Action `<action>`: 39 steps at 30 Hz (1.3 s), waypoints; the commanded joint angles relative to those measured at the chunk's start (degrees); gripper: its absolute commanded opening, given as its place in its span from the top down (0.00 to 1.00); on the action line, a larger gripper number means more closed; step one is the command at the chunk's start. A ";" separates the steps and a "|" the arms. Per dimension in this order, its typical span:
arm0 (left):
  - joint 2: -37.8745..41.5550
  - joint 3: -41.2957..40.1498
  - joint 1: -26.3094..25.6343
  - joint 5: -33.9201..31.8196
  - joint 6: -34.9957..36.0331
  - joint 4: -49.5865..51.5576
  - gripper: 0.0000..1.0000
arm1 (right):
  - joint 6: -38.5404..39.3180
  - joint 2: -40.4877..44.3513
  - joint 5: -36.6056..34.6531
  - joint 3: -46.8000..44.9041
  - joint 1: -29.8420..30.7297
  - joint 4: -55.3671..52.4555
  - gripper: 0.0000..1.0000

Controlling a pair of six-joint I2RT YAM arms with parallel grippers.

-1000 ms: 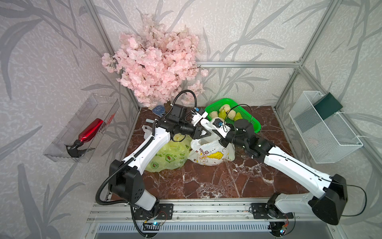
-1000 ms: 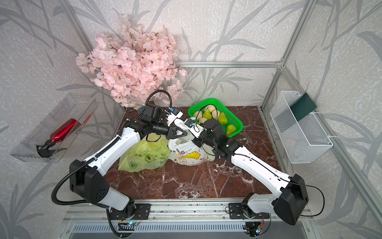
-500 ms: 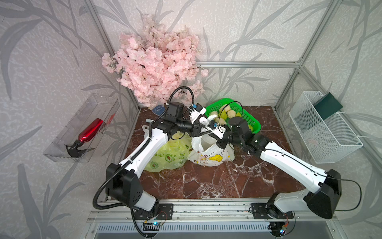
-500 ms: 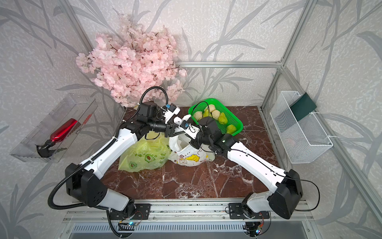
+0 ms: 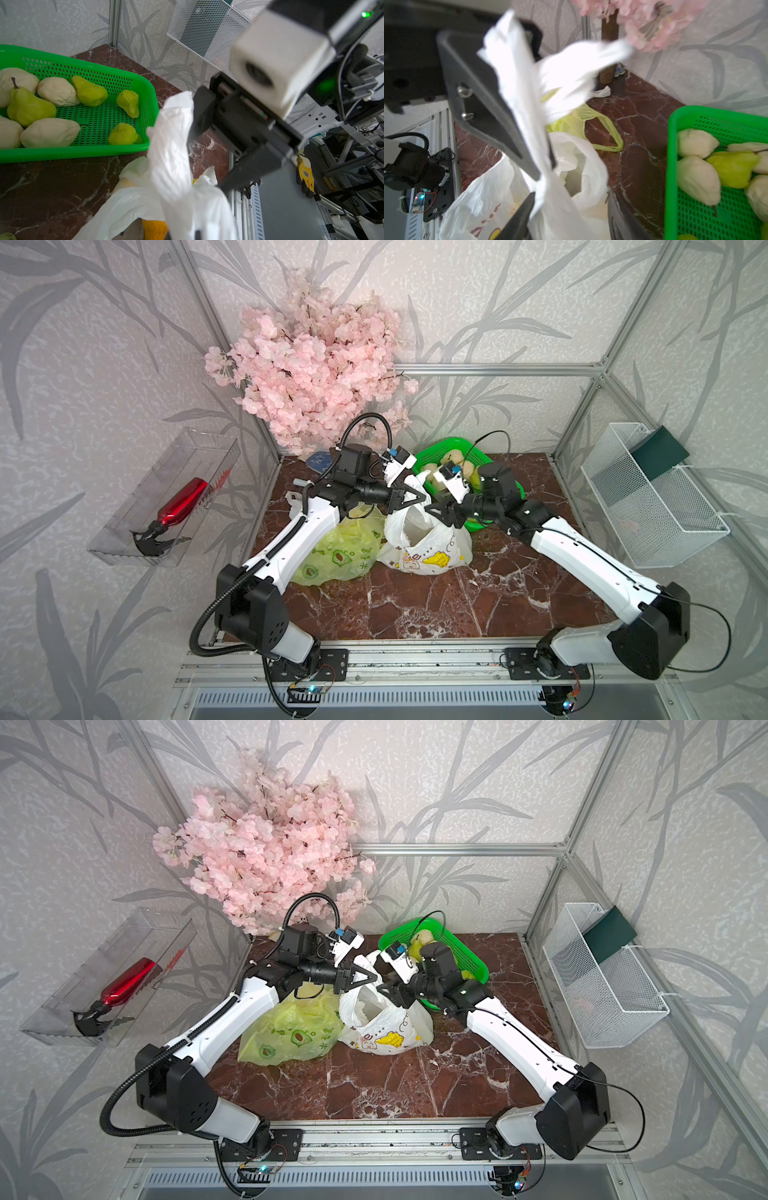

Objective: Place the pears into plastic bags & tie knots
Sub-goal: Tie the plastic bag at the center of the board.

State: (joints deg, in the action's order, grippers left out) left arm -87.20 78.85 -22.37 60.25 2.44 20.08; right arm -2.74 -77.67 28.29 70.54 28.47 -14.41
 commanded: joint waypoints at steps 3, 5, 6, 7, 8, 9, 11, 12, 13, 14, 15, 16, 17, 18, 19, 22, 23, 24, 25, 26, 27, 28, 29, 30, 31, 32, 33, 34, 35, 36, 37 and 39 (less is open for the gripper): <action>-0.18 1.08 -0.25 -1.80 3.72 1.17 1.00 | -24.37 -1.08 10.61 4.99 -3.96 4.84 0.34; -0.66 2.27 -0.56 -2.53 4.44 2.68 1.00 | -28.14 -3.78 11.79 7.85 -3.65 4.33 0.34; -0.91 2.80 -0.74 -2.99 5.04 3.54 1.00 | -28.80 -5.00 11.87 9.26 -3.06 3.78 0.34; -1.03 3.03 -0.74 -3.19 5.54 4.34 1.00 | -28.75 -5.75 11.28 10.45 -2.31 2.99 0.34; -1.21 3.32 -0.83 -3.34 5.92 4.85 1.00 | -28.02 -6.61 10.06 11.85 -1.43 1.71 0.34; -1.34 3.40 -0.94 -3.38 6.00 4.99 1.00 | -27.22 -7.56 9.47 13.25 -0.44 0.67 0.34; -1.46 3.50 -0.93 -3.48 6.18 5.48 1.00 | -27.10 -9.25 9.13 15.32 0.47 -0.24 0.35; -1.47 3.69 -1.09 -3.48 6.47 5.92 1.00 | -27.14 -10.09 9.23 16.09 0.74 -0.16 0.36; -1.48 3.77 -1.13 -3.52 6.67 6.16 1.00 | -26.80 -10.77 8.86 16.98 1.01 -0.80 0.38; -1.50 3.75 -1.18 -3.43 6.87 6.26 1.00 | -26.29 -11.58 8.26 18.19 1.36 -1.96 0.41; -1.48 3.72 -1.17 -3.49 6.98 6.29 1.00 | -26.09 -12.20 8.05 19.06 1.42 -2.53 0.46; -1.40 3.75 -1.17 -3.57 6.97 6.20 1.00 | -26.20 -12.54 7.90 19.46 1.38 -2.87 0.51; -1.18 3.70 -1.14 -3.56 7.12 6.28 1.00 | -26.09 -12.59 7.11 19.79 1.37 -3.19 0.57; -1.09 3.69 -1.16 -3.65 7.36 6.32 1.00 | -26.18 -12.52 6.47 19.89 1.31 -3.19 0.64; -0.83 3.55 -1.13 -3.61 7.41 6.24 1.00 | -26.33 -12.44 6.27 19.80 1.32 -3.01 0.70; -0.31 3.08 -1.11 -3.50 7.42 5.67 1.00 | -27.96 -12.16 6.53 18.91 0.88 -1.05 0.86; -0.11 2.70 -1.05 -3.89 7.08 5.28 1.00 | -27.90 -11.95 6.64 18.76 0.88 -0.72 0.93; 0.13 2.36 -0.97 -4.32 6.53 4.83 1.00 | -27.65 -11.49 6.46 18.39 0.85 -0.51 1.00; 0.39 1.92 -0.78 -4.91 5.84 4.38 1.00 | -27.30 -10.79 6.22 17.62 0.78 0.17 1.00; 0.69 1.37 -0.54 -5.36 4.98 3.79 1.00 | -27.10 -9.80 5.88 16.43 0.59 1.30 1.00; 1.11 0.57 -0.10 -5.67 3.96 2.98 0.98 | -27.02 -8.85 5.74 15.49 0.32 2.03 1.00; 1.41 -0.04 0.26 -5.59 3.14 2.25 0.96 | -26.93 -8.05 5.85 14.88 -0.11 2.36 1.00; 1.73 -0.84 0.63 -5.67 1.98 1.39 0.95 | -26.88 -7.28 5.90 14.12 -0.66 2.53 1.00; 1.86 -1.44 0.91 -5.55 1.00 0.48 0.94 | -26.80 -6.53 5.98 13.56 -1.09 2.71 1.00; 1.91 -1.74 1.06 -5.41 0.51 0.19 0.93 | -26.79 -5.87 6.19 13.02 -1.49 2.85 1.00; 1.81 -1.88 1.10 -5.34 0.10 0.14 0.93 | -26.95 -5.30 6.49 12.46 -1.88 3.24 1.00; 1.65 -1.91 1.10 -5.19 -0.22 0.13 0.93 | -27.05 -4.84 6.75 12.12 -2.05 3.47 1.00; 1.56 -2.02 1.10 -4.98 -0.39 0.02 0.93 | -27.10 -4.50 7.01 11.99 -2.14 3.52 1.00; 1.42 -2.11 1.10 -4.88 -0.59 -0.11 0.93 | -26.93 -4.14 7.32 11.75 -2.15 3.57 1.00; 1.41 -2.17 1.11 -5.00 -1.00 -0.14 0.93 | -26.78 -3.63 7.76 11.34 -2.21 3.66 1.00; 1.36 -2.24 1.16 -5.20 -1.11 -0.09 0.93 | -26.29 -2.97 7.85 10.86 -2.24 3.39 1.00; 1.33 -2.10 1.52 -5.30 -1.21 0.61 0.93 | -24.61 -0.80 8.06 8.97 -2.11 3.02 1.00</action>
State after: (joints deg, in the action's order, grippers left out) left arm -86.76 77.43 -21.82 55.20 1.91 20.10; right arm -29.65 -82.59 35.59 81.03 26.76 -13.32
